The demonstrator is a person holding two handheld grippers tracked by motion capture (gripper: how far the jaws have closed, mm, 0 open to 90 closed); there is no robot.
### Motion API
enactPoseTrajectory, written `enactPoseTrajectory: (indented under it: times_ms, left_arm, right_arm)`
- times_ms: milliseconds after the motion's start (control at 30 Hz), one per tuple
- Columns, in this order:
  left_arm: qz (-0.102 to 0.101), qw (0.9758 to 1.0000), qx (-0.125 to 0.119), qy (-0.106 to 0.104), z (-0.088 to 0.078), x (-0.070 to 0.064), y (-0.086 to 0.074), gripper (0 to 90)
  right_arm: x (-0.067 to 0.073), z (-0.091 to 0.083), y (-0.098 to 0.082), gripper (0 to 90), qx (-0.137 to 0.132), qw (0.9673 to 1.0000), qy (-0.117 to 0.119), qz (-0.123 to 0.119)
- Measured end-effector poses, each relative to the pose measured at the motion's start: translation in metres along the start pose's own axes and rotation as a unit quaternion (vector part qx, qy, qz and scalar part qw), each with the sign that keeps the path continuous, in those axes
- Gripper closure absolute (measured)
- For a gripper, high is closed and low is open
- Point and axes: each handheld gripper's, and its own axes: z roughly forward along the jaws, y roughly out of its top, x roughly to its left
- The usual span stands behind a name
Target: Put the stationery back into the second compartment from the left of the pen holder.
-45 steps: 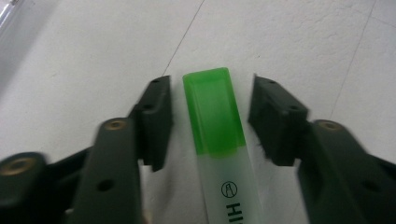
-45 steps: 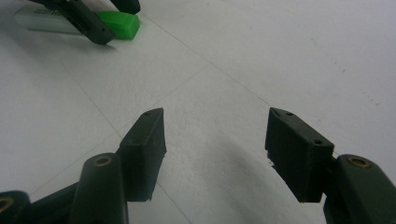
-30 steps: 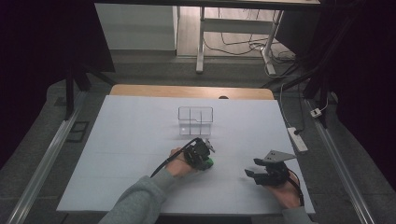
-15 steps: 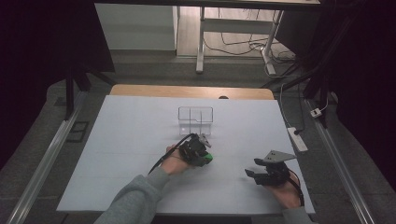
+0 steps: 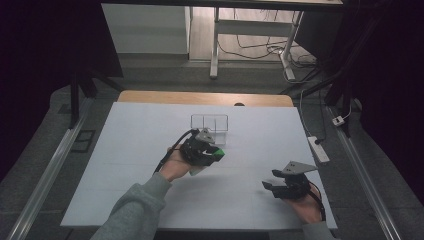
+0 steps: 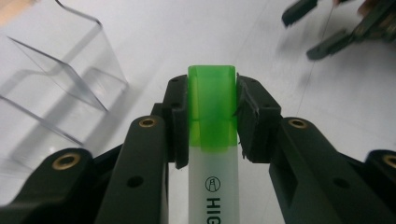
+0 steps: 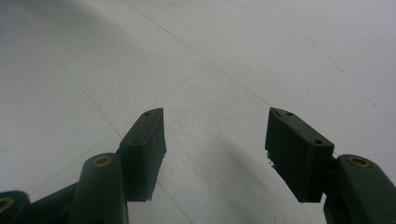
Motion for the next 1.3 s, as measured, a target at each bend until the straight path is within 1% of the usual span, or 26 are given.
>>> enactPoseTrajectory:
  times_ms: [167,400,500,567,633,700,800,933,1067,1200,1300]
  left_arm:
    - [-0.002,0.9995,-0.03,0.008,-0.015,0.005,0.006,66.7]
    - [-0.003,0.9986,-0.049,0.016,-0.028,0.017,0.013,66.7]
    - [-0.007,0.9981,-0.059,0.019,-0.032,0.024,0.018,66.7]
    - [-0.005,0.9978,-0.063,0.022,-0.034,0.028,0.021,66.6]
    - [-0.01,0.9972,-0.07,0.024,-0.035,0.032,0.023,66.6]
    - [-0.006,0.9967,-0.075,0.03,-0.036,0.036,0.027,66.6]
    - [-0.006,0.9957,-0.086,0.035,-0.037,0.041,0.034,66.6]
    - [-0.008,0.9949,-0.093,0.038,-0.038,0.05,0.044,66.6]
    - [-0.005,0.9945,-0.097,0.041,-0.035,0.058,0.052,66.6]
    - [-0.011,0.9941,-0.102,0.037,-0.03,0.067,0.057,66.6]
    - [-0.012,0.9938,-0.103,0.04,-0.026,0.074,0.06,66.6]
  right_arm:
    - [0.0,0.0,0.0,37.4,0.0,1.0,0.0,0.0]
    - [0.0,0.0,0.0,37.5,-0.001,1.0,-0.001,0.0]
    - [0.0,0.0,-0.001,37.4,0.001,1.0,-0.001,-0.001]
    - [-0.001,0.0,-0.001,37.4,0.001,1.0,-0.001,-0.001]
    - [-0.001,0.001,-0.001,37.4,-0.001,1.0,0.0,0.002]
    - [-0.001,0.001,-0.001,37.5,0.0,1.0,-0.001,0.003]
    - [-0.002,0.001,-0.002,37.4,0.002,1.0,-0.001,0.004]
    - [-0.001,0.0,-0.001,37.4,0.0,1.0,0.001,0.005]
    - [-0.002,0.0,-0.002,37.4,0.0,1.0,0.002,0.006]
    - [-0.002,0.0,-0.002,37.4,0.001,1.0,0.001,0.005]
    - [-0.002,0.0,-0.002,37.4,0.0,1.0,0.001,0.004]
